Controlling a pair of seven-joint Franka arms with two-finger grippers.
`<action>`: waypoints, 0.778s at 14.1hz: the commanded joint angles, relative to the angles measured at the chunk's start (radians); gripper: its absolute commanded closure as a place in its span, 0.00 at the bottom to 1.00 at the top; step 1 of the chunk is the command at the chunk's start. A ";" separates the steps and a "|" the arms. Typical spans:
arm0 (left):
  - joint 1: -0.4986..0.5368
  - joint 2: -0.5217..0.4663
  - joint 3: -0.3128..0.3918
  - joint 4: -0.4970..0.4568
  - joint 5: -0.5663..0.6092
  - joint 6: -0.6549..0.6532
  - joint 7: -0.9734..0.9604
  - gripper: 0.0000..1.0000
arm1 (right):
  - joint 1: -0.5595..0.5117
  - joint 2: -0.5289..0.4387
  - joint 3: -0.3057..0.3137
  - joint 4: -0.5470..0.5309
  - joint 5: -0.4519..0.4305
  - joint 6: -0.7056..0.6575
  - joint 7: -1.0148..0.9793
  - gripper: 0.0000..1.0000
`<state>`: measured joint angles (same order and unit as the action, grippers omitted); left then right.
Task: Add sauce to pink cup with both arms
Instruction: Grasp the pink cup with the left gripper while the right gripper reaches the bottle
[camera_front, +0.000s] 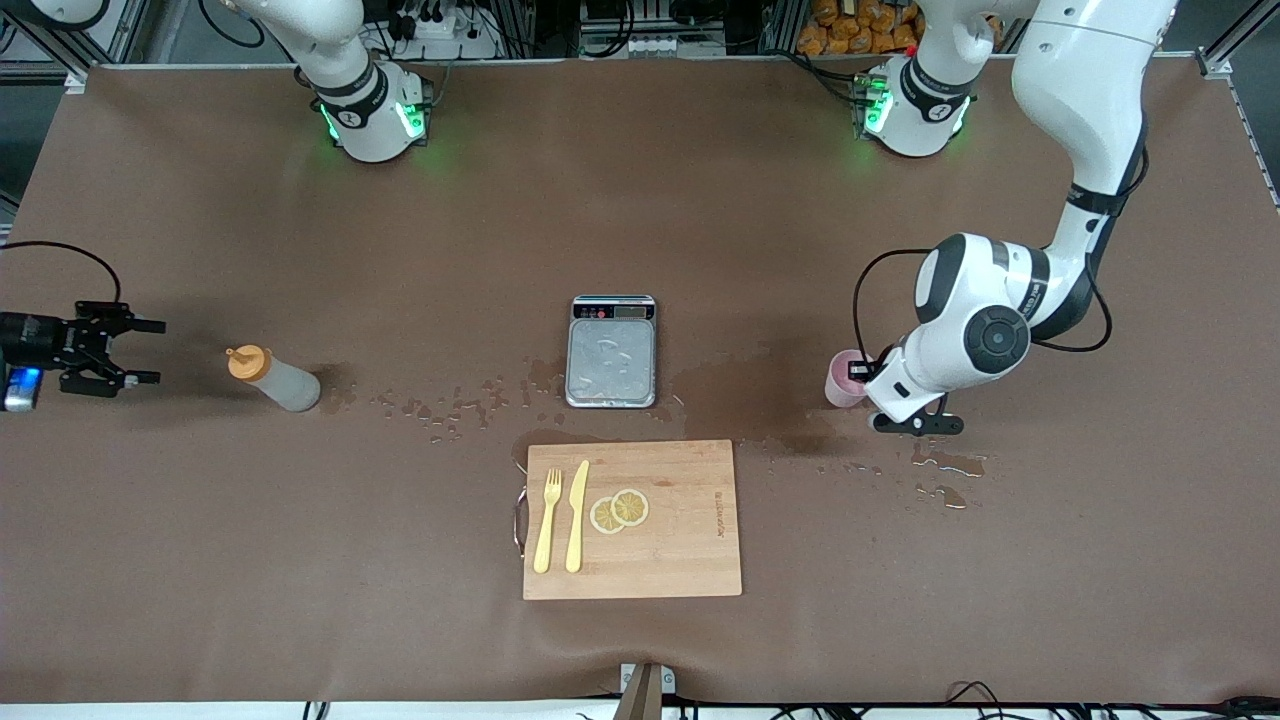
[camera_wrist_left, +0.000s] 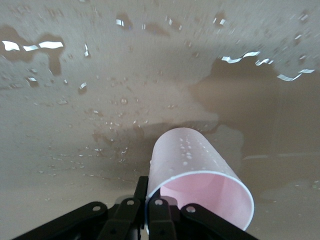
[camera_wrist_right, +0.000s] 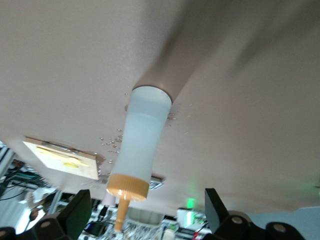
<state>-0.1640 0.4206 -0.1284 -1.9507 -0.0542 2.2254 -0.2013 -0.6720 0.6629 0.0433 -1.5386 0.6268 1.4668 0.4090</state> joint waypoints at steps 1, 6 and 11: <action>-0.002 -0.084 -0.005 -0.011 -0.016 -0.007 -0.020 1.00 | -0.031 0.067 0.018 0.025 0.057 -0.020 0.045 0.00; -0.003 -0.120 -0.103 0.024 -0.038 -0.012 -0.179 1.00 | -0.043 0.155 0.018 0.026 0.211 -0.016 0.109 0.00; -0.052 -0.097 -0.218 0.130 -0.033 -0.056 -0.416 1.00 | -0.031 0.221 0.018 0.026 0.249 -0.013 0.102 0.00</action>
<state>-0.1815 0.3099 -0.3219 -1.8805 -0.0751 2.2072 -0.5306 -0.6912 0.8514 0.0442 -1.5371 0.8455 1.4668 0.4917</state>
